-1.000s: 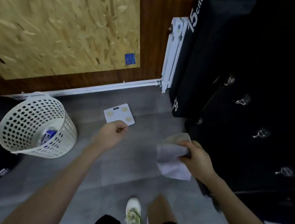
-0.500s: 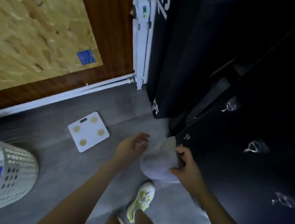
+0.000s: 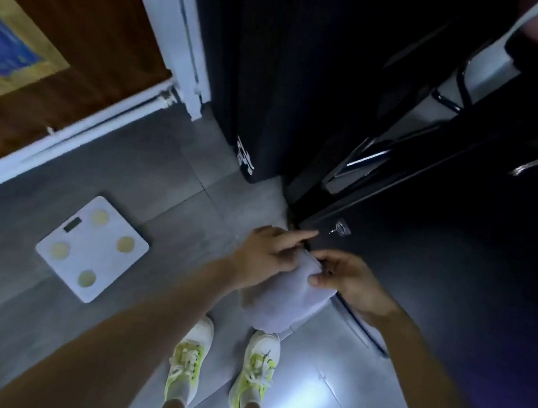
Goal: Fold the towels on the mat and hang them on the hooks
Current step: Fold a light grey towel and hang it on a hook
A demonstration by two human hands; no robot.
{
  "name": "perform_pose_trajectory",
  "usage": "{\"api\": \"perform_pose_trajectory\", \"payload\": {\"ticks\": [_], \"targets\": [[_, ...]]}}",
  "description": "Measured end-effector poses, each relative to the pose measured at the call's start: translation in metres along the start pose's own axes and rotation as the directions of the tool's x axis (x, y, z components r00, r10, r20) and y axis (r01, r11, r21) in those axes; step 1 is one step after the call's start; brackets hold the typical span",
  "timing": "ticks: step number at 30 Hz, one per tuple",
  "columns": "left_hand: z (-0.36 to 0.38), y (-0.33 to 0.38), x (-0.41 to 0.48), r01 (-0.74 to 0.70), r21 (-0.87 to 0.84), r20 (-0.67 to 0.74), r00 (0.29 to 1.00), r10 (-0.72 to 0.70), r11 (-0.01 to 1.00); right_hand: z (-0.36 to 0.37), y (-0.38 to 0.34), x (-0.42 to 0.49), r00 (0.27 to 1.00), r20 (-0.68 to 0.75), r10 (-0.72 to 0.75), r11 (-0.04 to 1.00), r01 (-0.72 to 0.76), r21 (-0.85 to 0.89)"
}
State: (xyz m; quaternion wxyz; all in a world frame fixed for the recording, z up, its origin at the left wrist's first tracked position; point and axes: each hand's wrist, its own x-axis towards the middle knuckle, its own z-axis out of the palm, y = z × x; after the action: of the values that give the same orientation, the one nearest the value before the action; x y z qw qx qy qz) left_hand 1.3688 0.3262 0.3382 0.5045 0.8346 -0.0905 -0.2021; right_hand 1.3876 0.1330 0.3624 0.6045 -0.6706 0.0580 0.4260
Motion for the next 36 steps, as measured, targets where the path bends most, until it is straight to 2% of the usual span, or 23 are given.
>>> {"api": "perform_pose_trajectory", "payload": {"ticks": [2,4,7,10,13,18,23,28,30,33,34,36], "targets": [[0.008,-0.019,0.014,0.035,0.038,0.005,0.999,-0.035,0.999,-0.004,0.020,0.014,0.997,-0.074,-0.014,0.991,0.024,0.132],[0.016,-0.036,0.026,0.062,0.027,-0.029,0.998,-0.061,0.998,-0.004,0.041,0.023,0.963,-0.267,-0.034,0.972,0.094,0.215],[0.031,-0.053,0.050,0.068,-0.084,-0.083,0.994,-0.075,0.994,0.000,0.064,0.036,0.805,-0.592,-0.041,0.990,0.115,0.087],[0.044,-0.059,0.080,0.086,-0.158,-0.136,0.985,-0.108,0.984,-0.003,0.077,0.052,0.690,-0.722,-0.048,0.988,0.141,0.069],[0.053,-0.063,0.106,0.144,-0.195,-0.122,0.978,-0.170,0.970,-0.014,0.081,0.073,0.632,-0.774,-0.016,0.981,0.158,0.109],[0.065,-0.085,0.133,0.164,-0.184,-0.104,0.977,-0.185,0.969,-0.023,0.101,0.102,0.569,-0.822,-0.006,0.980,0.166,0.107],[0.085,-0.101,0.154,0.199,-0.278,-0.131,0.961,-0.242,0.940,-0.023,0.111,0.120,0.409,-0.910,0.063,0.950,0.254,0.180],[0.101,-0.106,0.164,0.238,-0.426,-0.128,0.939,-0.318,0.873,-0.019,0.114,0.130,0.309,-0.942,0.132,0.900,0.361,0.244],[0.107,-0.109,0.165,0.236,-0.429,-0.152,0.933,-0.327,0.872,-0.019,0.117,0.130,0.318,-0.944,0.088,0.907,0.366,0.208],[0.113,-0.109,0.166,0.224,-0.456,-0.193,0.920,-0.342,0.861,-0.014,0.125,0.121,0.340,-0.941,-0.007,0.951,0.294,0.099],[0.115,-0.109,0.167,0.225,-0.473,-0.205,0.912,-0.355,0.852,-0.011,0.129,0.116,0.303,-0.951,-0.062,0.964,0.265,0.021],[0.119,-0.108,0.168,0.242,-0.502,-0.215,0.895,-0.391,0.830,-0.004,0.139,0.109,0.182,-0.963,-0.201,0.966,0.202,-0.163]]}}
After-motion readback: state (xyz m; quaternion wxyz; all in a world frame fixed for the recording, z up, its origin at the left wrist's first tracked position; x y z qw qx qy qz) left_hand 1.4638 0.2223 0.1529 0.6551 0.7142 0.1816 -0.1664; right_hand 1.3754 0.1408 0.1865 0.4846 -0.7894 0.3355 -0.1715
